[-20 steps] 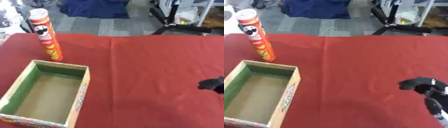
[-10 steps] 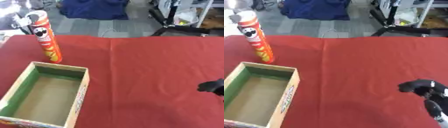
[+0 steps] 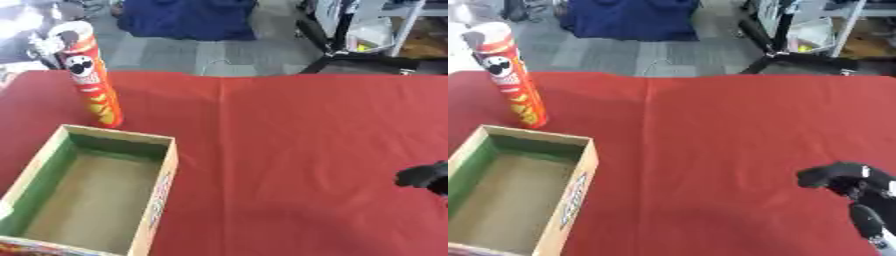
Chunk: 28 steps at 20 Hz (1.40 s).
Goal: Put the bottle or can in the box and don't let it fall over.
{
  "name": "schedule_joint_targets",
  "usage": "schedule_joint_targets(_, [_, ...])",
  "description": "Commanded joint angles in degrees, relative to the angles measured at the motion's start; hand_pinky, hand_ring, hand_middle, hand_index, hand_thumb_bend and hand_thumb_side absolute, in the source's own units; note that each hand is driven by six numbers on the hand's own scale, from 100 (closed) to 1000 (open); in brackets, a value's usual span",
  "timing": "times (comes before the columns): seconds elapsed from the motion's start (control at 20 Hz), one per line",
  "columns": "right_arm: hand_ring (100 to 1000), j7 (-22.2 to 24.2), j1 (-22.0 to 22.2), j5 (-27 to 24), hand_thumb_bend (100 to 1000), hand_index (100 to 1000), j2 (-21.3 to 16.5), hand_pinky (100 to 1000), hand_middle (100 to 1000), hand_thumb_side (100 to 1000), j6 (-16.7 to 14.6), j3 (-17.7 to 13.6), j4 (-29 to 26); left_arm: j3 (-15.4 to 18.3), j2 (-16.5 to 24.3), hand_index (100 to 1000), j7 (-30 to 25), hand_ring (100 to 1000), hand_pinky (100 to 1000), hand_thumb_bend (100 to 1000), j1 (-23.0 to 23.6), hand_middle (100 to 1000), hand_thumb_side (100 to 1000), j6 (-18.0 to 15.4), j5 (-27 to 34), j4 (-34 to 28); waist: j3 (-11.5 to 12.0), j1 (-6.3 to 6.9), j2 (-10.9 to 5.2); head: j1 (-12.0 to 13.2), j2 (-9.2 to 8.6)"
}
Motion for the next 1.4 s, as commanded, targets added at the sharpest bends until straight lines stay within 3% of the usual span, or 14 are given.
schedule_joint_targets(0.05, [808, 0.45, -0.35, 0.35, 100, 820, -0.52, 789, 655, 470, -0.56, 0.04, -1.35, 1.27, 0.6, 995, 0.4, 1000, 985, 218, -1.95, 1000, 1000, 0.35, -0.53, 0.58, -0.15, -0.01, -0.48, 0.29, -1.03])
schedule_joint_targets(0.45, [807, 0.9, -0.69, 0.52, 100, 819, -0.42, 788, 654, 470, -0.85, 0.34, -1.35, 2.81, -0.87, 985, 1.98, 1000, 955, 224, -4.0, 1000, 1000, 1.45, -1.84, 3.02, -0.7, -0.24, 0.11, 1.2, -1.35])
schedule_joint_targets(0.9, [807, 1.36, -1.13, 1.14, 100, 819, -0.16, 788, 653, 470, -1.1, 0.49, -1.35, 4.64, -1.08, 988, 10.7, 1000, 909, 222, -6.38, 1000, 977, 2.96, -4.95, 4.68, -1.25, -0.34, 1.14, 2.54, -2.17])
schedule_joint_targets(1.4, [806, 1.91, -2.01, 1.86, 100, 818, 0.09, 788, 649, 470, -1.22, 0.69, -1.35, 5.99, -2.15, 938, 12.09, 1000, 921, 215, -8.66, 969, 1000, 5.39, -8.69, 7.65, -2.02, -0.26, 2.63, 3.83, -3.23])
